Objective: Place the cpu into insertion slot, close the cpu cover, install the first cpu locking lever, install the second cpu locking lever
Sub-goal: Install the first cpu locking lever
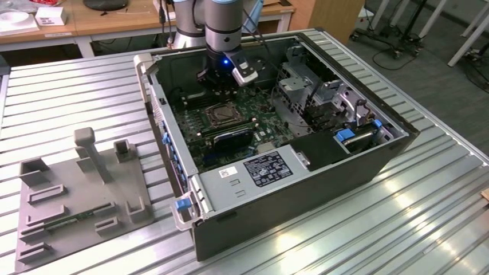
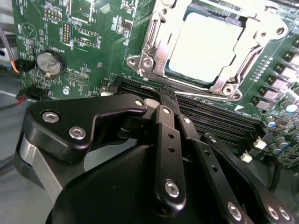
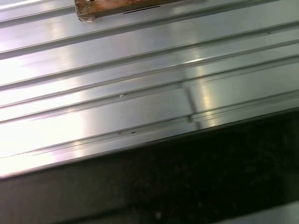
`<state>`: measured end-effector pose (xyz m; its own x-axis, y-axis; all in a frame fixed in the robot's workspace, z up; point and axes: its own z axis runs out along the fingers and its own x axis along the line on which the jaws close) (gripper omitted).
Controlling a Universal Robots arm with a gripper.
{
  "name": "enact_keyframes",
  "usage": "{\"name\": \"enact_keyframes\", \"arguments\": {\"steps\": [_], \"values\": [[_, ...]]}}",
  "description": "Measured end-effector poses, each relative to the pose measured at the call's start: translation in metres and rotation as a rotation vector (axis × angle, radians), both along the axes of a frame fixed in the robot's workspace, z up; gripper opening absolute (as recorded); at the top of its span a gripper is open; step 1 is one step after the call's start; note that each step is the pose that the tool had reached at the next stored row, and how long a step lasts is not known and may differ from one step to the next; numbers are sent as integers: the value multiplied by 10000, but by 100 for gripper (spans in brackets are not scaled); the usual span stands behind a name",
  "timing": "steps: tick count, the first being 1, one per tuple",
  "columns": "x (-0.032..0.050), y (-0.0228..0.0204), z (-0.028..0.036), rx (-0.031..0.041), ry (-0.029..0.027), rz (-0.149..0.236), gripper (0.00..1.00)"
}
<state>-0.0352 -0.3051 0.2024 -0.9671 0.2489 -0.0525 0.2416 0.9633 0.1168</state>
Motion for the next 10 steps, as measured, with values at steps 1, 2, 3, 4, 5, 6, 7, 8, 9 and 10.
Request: {"name": "enact_keyframes", "arguments": {"steps": [1,2,3,4,5,6,7,8,9,10], "values": [[0,0,0,1,0,-147,11],[0,0,0,0,0,-264,11],[0,-1,0,-1,0,-345,11],[1,-1,0,0,0,-393,11],[0,0,0,0,0,-418,11],[0,0,0,-1,1,-424,11],[0,2,0,-3,1,-426,11],[-1,5,0,-3,0,-427,11],[-1,7,0,-7,0,-426,11],[-2,6,-1,-18,-1,-425,11]]}}
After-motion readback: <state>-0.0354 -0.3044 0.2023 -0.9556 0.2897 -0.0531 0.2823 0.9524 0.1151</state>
